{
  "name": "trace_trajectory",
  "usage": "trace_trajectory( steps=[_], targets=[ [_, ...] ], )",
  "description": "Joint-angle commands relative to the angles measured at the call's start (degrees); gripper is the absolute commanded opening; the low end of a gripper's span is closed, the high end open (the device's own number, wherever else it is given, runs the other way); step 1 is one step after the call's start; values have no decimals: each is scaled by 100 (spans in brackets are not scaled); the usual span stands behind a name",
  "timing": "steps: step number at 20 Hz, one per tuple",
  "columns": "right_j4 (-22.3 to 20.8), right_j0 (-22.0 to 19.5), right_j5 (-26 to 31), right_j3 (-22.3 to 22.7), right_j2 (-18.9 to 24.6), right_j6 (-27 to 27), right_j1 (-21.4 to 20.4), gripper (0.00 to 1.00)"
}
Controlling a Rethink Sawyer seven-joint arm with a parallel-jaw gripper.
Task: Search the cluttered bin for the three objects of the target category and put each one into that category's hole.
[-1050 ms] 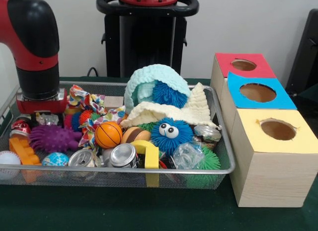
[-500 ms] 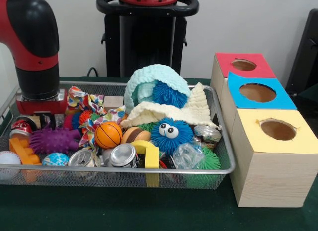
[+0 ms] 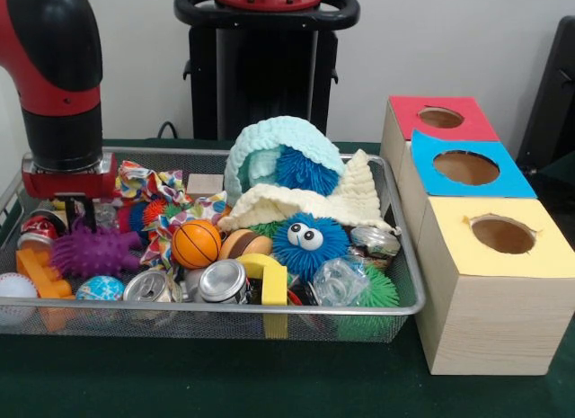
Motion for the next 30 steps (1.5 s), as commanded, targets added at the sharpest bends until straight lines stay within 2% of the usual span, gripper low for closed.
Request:
trace_trajectory(
  steps=[1,9,15,19,24,30],
  targets=[
    [242,-172,-237,954,233,591,-654,0],
    [262,-603,-504,2061,388,420,-1353,0],
    [198,-888,-487,2566,433,188,-1753,0],
    [218,-997,-391,2726,487,94,-1957,0],
    [342,-779,-118,2646,503,181,-2146,0],
    [374,-594,-195,2473,435,394,-1952,0]
  ],
)
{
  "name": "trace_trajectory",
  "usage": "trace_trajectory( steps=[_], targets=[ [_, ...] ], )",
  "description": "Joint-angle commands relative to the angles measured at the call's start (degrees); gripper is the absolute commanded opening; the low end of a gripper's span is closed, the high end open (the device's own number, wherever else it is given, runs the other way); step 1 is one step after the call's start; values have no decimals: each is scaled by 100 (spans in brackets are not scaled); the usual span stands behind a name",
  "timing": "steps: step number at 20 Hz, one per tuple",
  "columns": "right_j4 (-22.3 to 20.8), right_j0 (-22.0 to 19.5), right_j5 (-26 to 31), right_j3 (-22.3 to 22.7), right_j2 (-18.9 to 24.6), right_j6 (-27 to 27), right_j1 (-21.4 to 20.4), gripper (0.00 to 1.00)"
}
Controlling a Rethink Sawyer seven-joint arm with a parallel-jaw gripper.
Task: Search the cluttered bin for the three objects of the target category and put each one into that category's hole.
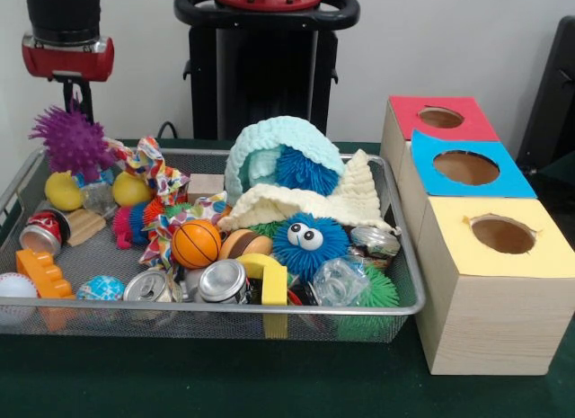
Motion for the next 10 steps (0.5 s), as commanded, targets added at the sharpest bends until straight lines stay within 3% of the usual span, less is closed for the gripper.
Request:
trace_trajectory(
  steps=[1,10],
  targets=[
    [240,215,166,229,409,412,16,0],
    [264,302,120,227,343,453,22,0]
  ],
)
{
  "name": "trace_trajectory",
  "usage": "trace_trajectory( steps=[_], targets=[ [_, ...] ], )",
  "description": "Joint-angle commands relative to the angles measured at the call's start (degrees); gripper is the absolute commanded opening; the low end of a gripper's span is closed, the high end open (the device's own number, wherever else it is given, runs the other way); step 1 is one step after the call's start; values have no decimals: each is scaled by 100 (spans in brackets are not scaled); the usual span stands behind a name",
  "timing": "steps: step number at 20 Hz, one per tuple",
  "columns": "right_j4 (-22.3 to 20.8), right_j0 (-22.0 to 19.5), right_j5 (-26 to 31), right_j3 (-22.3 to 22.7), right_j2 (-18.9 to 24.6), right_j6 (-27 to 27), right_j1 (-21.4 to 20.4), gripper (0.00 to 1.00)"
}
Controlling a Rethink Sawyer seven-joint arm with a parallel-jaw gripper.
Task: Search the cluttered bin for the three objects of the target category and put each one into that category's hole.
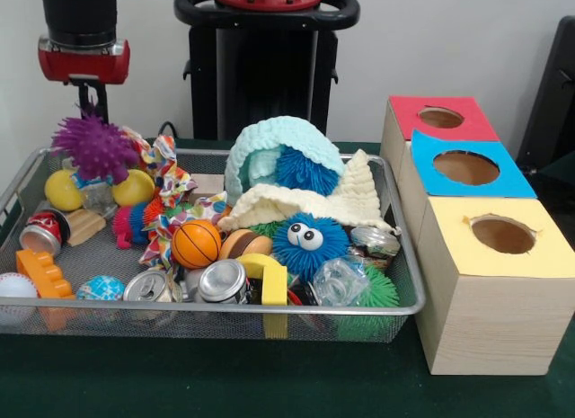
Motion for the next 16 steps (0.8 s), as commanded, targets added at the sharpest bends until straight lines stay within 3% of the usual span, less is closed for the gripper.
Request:
trace_trajectory(
  steps=[1,16],
  targets=[
    [258,92,126,208,335,467,13,0],
    [480,408,588,-176,330,325,-19,0]
  ],
)
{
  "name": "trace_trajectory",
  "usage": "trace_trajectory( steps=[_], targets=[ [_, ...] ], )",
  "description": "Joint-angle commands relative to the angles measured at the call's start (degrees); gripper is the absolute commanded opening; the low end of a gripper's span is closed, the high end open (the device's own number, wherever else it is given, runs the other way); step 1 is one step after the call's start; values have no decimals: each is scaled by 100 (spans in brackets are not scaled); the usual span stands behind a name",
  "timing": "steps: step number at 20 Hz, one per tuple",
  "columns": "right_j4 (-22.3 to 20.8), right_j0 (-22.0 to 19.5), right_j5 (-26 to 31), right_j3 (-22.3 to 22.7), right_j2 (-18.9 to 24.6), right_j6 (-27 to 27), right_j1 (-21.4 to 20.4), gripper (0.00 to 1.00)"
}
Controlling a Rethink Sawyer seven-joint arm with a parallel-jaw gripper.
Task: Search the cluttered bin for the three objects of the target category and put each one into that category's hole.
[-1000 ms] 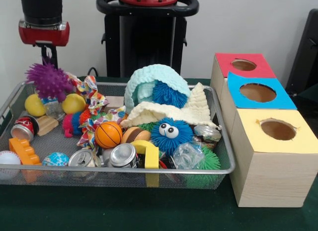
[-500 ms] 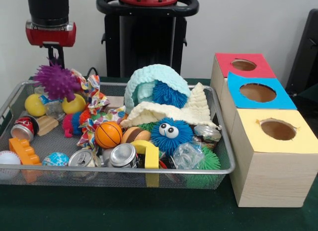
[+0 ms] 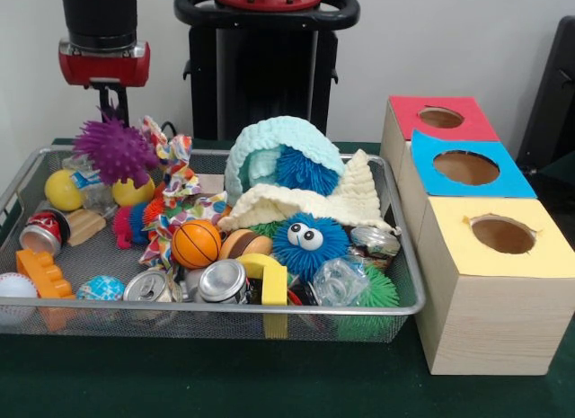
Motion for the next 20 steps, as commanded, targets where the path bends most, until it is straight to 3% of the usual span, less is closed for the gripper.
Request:
trace_trajectory(
  steps=[1,20],
  targets=[
    [292,160,606,-286,337,304,16,0],
    [416,82,900,-732,448,-15,99,0]
  ],
)
